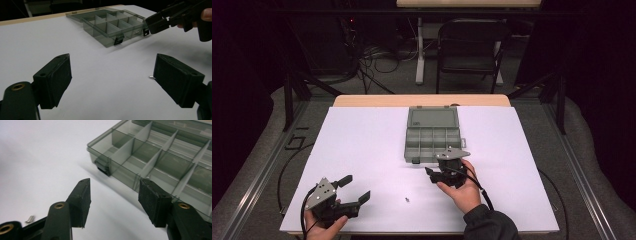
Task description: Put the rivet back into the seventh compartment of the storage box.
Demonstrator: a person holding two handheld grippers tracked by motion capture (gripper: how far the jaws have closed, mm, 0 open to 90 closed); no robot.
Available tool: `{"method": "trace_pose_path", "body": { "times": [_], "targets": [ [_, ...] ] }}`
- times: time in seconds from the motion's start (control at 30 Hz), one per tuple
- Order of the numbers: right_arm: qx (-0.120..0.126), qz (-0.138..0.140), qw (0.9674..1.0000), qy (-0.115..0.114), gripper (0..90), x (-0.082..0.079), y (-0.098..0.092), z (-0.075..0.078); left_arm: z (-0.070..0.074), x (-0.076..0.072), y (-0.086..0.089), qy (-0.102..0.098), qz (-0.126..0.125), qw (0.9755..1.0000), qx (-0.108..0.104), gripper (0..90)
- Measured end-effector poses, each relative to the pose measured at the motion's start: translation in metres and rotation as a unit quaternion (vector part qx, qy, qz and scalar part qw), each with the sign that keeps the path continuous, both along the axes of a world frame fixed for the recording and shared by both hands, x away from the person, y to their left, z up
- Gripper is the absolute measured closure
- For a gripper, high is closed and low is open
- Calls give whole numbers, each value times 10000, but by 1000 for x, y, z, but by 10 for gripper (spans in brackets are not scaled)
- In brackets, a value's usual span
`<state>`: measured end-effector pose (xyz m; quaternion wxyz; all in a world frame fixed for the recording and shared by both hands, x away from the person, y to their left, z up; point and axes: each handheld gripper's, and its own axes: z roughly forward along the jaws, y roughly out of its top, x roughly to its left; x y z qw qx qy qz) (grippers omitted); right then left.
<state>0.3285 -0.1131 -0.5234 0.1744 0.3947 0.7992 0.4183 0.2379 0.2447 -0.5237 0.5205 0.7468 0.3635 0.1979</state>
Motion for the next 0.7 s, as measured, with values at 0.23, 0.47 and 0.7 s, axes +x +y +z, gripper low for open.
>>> {"method": "trace_pose_path", "body": {
  "times": [0.23, 0.47, 0.7],
  "targets": [
    [-27, 209, 9997, -97, 438, -18, 5, 0, 0, 0, 0, 26, -11, 10000, -5, 149],
    [143, 291, 9994, -143, 457, -33, 5, -2, 0, 0, 0, -3, -8, 10000, 4, 148],
    [146, 501, 9986, -32, 512, -45, 13, -9, 0, 0, 0, 17, -11, 10000, -7, 149]
  ]
}}
